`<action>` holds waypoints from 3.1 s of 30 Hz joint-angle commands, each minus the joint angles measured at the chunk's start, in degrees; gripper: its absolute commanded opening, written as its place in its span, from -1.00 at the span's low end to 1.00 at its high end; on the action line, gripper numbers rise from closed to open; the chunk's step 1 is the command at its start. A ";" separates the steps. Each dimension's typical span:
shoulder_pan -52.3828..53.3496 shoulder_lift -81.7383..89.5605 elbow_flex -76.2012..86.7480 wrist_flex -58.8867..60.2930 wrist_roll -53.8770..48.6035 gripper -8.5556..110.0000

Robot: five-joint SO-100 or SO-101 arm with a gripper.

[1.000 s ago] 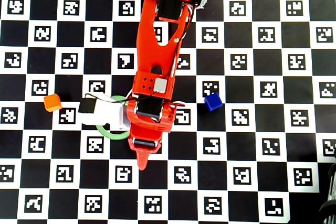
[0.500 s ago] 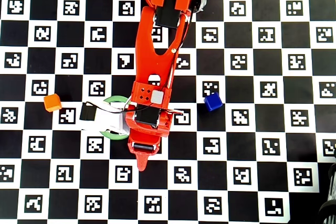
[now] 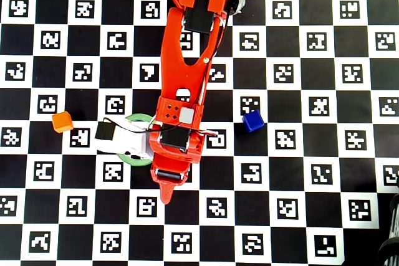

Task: Grab the red cube then put it in the green circle then put the blue cube on top and finally the orange cube on top

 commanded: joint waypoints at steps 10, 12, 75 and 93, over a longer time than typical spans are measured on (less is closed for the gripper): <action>1.41 2.20 -1.85 -1.58 9.84 -0.06; 1.58 2.02 -2.11 -1.76 11.25 -0.06; 0.00 0.44 -4.75 -4.48 19.51 -0.72; 2.11 14.94 -20.48 17.67 6.15 -0.73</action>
